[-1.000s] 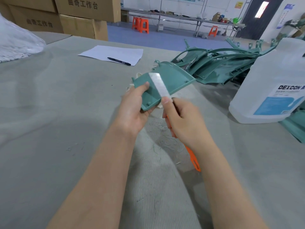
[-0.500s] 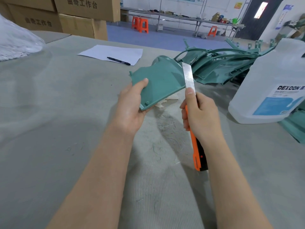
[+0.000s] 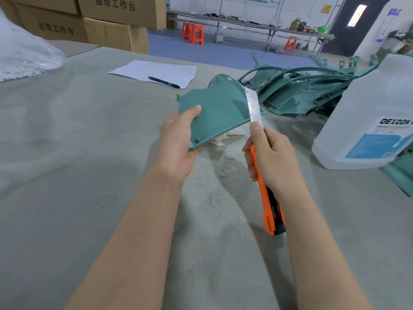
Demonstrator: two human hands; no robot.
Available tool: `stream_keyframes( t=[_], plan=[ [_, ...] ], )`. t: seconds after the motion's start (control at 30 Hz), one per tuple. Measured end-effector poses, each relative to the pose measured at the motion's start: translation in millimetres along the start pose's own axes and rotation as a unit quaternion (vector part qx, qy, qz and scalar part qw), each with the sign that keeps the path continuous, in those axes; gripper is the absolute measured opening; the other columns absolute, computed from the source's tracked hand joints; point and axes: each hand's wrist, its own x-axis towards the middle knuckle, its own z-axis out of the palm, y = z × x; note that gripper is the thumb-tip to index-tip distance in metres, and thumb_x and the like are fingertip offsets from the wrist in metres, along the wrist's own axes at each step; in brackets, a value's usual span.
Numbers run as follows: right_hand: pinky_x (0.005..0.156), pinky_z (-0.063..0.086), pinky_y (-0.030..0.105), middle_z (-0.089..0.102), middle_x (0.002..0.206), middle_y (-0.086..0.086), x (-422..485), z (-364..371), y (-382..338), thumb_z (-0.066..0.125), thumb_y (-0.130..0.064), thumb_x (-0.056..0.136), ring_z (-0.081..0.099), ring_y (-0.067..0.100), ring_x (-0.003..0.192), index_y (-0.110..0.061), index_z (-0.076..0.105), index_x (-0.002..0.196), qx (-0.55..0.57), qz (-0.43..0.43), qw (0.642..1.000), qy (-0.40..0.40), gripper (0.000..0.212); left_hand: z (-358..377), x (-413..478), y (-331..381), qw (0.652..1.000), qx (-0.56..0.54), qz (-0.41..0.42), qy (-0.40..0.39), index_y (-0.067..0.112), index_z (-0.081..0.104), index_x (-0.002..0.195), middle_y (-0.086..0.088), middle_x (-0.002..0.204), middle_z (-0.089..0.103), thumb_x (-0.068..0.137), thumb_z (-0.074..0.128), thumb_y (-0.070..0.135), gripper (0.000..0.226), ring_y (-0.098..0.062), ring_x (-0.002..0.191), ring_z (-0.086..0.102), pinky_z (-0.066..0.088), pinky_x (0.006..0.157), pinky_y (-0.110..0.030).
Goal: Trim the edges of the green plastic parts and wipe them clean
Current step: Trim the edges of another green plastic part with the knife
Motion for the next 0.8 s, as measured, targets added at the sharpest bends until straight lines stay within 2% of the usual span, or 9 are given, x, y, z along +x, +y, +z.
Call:
stream_keyframes(
  t=[0.13, 0.3, 0.4, 0.5, 0.6, 0.7, 0.8],
  plan=[
    [0.038, 0.037, 0.021, 0.05, 0.049, 0.0, -3, 4, -2, 0.04, -0.041, 0.102, 0.045, 0.012, 0.037, -0.007, 0.055, 0.071, -0.019, -0.001, 0.999, -0.037, 0.048, 4, -3, 0, 1.0, 0.019, 0.009, -0.002, 0.015, 0.065, 0.098, 0.001, 0.078, 0.074, 0.095, 0.054, 0.012, 0.012, -0.011, 0.068, 0.07, 0.055, 0.058, -0.025],
    [0.054, 0.044, 0.035, 0.049, 0.048, -0.007, -13, 27, -7, 0.042, -0.043, 0.1, 0.045, 0.012, 0.044, -0.017, 0.053, 0.063, -0.086, -0.045, 0.987, -0.125, 0.046, 9, -8, -1, 0.999, 0.041, 0.009, -0.003, 0.006, 0.062, 0.12, -0.012, 0.112, 0.07, 0.097, 0.049, 0.012, 0.027, -0.024, 0.096, 0.068, 0.056, 0.083, -0.035],
    [0.052, 0.045, 0.035, 0.05, 0.05, -0.005, -14, 26, -8, 0.042, -0.043, 0.1, 0.047, 0.011, 0.044, -0.012, 0.054, 0.066, -0.082, -0.047, 0.987, -0.127, 0.047, 9, -8, -1, 0.999, 0.036, 0.005, -0.006, 0.006, 0.061, 0.122, -0.013, 0.114, 0.069, 0.098, 0.048, 0.013, 0.028, -0.026, 0.101, 0.068, 0.055, 0.088, -0.037],
    [0.042, 0.039, 0.024, 0.052, 0.05, -0.004, -11, 18, -9, 0.041, -0.041, 0.101, 0.047, 0.01, 0.038, -0.011, 0.055, 0.069, -0.055, -0.038, 0.995, -0.076, 0.047, 7, -7, -2, 0.999, 0.036, 0.006, -0.002, 0.009, 0.064, 0.113, -0.008, 0.099, 0.073, 0.097, 0.051, 0.013, 0.021, -0.021, 0.088, 0.07, 0.057, 0.077, -0.034],
    [0.039, 0.037, 0.023, 0.051, 0.052, 0.003, -3, 5, -8, 0.04, -0.039, 0.103, 0.046, 0.012, 0.037, -0.007, 0.055, 0.073, -0.008, -0.005, 1.0, 0.007, 0.046, 5, -5, 0, 1.0, 0.011, 0.004, -0.008, 0.015, 0.065, 0.098, 0.001, 0.083, 0.074, 0.096, 0.054, 0.012, 0.012, -0.012, 0.072, 0.07, 0.055, 0.061, -0.025],
    [0.037, 0.037, 0.02, 0.05, 0.055, 0.004, 1, -8, -4, 0.038, -0.04, 0.104, 0.044, 0.011, 0.038, -0.004, 0.055, 0.076, 0.025, 0.033, 0.998, 0.05, 0.048, 5, -6, 0, 1.0, 0.014, 0.012, -0.011, 0.018, 0.066, 0.093, 0.005, 0.079, 0.074, 0.095, 0.053, 0.013, 0.014, -0.01, 0.069, 0.07, 0.054, 0.058, -0.023],
    [0.037, 0.037, 0.02, 0.05, 0.056, 0.004, 1, -10, -2, 0.037, -0.041, 0.104, 0.044, 0.012, 0.04, -0.004, 0.055, 0.077, 0.022, 0.048, 0.998, 0.045, 0.049, 6, -6, 1, 1.0, 0.015, 0.015, -0.009, 0.019, 0.067, 0.093, 0.005, 0.079, 0.074, 0.094, 0.054, 0.014, 0.014, -0.009, 0.069, 0.069, 0.053, 0.057, -0.022]
  ],
)
